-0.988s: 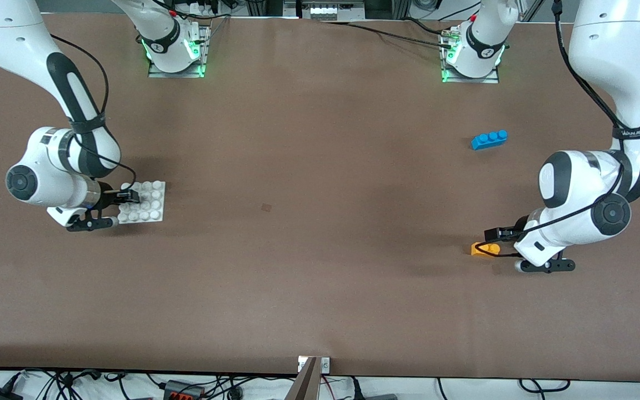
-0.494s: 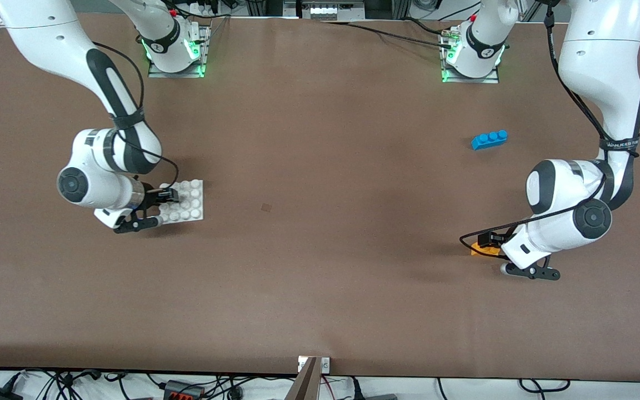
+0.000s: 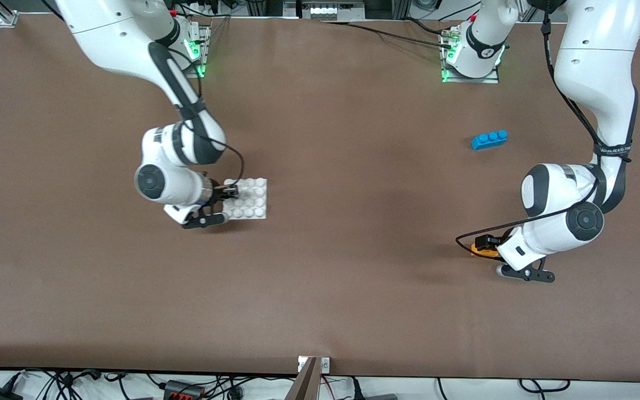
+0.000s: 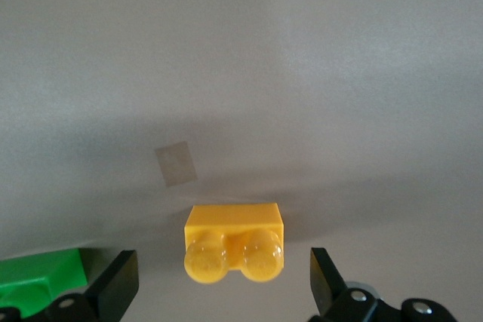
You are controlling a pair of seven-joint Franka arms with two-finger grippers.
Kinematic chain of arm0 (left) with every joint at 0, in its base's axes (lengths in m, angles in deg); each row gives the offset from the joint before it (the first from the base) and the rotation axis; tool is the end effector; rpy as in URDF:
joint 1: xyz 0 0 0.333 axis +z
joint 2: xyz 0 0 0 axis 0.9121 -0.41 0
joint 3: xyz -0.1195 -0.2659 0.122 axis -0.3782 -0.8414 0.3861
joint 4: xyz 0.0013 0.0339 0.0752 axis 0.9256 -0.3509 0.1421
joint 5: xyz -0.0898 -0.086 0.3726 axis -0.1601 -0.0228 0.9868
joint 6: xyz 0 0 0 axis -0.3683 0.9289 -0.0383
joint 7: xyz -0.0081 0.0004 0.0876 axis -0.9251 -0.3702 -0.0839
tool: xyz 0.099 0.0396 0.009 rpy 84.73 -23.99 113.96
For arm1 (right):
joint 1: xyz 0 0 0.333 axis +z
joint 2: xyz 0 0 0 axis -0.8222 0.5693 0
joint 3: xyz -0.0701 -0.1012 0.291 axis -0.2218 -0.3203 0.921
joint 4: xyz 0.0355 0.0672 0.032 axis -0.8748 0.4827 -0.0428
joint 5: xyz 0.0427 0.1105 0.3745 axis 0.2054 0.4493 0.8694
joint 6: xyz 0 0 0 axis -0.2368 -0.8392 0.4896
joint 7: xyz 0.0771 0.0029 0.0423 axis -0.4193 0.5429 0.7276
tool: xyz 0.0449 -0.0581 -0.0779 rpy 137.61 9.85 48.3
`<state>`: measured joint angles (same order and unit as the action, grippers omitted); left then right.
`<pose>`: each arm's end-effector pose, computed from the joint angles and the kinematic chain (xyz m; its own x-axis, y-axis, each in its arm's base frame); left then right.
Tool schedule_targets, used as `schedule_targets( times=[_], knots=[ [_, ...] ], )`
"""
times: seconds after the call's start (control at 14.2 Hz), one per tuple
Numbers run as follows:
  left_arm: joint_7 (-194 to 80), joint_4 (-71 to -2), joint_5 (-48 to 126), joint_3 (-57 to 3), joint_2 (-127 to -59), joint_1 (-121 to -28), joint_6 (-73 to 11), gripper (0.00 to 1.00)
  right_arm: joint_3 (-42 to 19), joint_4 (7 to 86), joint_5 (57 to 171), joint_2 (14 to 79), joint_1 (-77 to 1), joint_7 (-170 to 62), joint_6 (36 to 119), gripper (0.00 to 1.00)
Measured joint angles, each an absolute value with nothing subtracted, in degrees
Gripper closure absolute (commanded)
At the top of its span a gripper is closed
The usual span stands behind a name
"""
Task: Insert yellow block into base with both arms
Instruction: 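Slide the base plate with the right gripper while the left gripper grasps the yellow block, then push the white base plate toward the table middle with the right gripper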
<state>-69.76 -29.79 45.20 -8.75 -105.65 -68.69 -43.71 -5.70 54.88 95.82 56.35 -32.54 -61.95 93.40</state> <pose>0.6905 -0.0350 0.2328 0.9919 -0.1257 -0.0184 -0.1250 -0.9915 0.0348 0.5669 0.2524 0.1877 0.9707 0.1370 -0.1974 0.0978 -0.9757 -0.1962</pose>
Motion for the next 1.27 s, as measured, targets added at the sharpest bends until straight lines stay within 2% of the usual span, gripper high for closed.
schedule_targets(
  times=[0.42, 0.63, 0.92, 0.99, 1.13, 1.27],
  knots=[
    [-69.77, -29.78, 45.20, -8.74, -107.73, -68.71, -44.77, 0.00, -5.60, 42.49, 96.07, 63.84, -20.64, -77.02, 93.24, 0.59],
    [-69.78, -29.79, 45.20, -8.75, -107.82, -68.72, -45.36, 0.00, -5.58, 36.83, 96.12, 67.21, -17.59, -80.95, 93.15, 0.53],
    [-69.79, -29.84, 45.20, -8.74, -108.04, -68.73, -45.58, 0.00, -4.74, 33.59, 96.26, 69.54, -16.35, -81.94, 93.40, 0.53],
    [-69.79, -29.87, 45.20, -8.74, -108.21, -68.73, -45.58, 0.00, -4.44, 32.98, 96.26, 69.89, -16.29, -81.94, 93.44, 0.47],
    [-69.79, -30.04, 45.20, -8.74, -108.50, -68.75, -45.58, 0.00, -4.20, 32.28, 96.26, 70.17, -16.27, -81.95, 93.44, 0.23],
    [-69.81, -30.13, 45.20, -8.74, -108.63, -68.78, -45.61, 0.02, -4.24, 31.34, 96.26, 69.89, -16.42, -81.96, 93.51, 0.06]
  ],
)
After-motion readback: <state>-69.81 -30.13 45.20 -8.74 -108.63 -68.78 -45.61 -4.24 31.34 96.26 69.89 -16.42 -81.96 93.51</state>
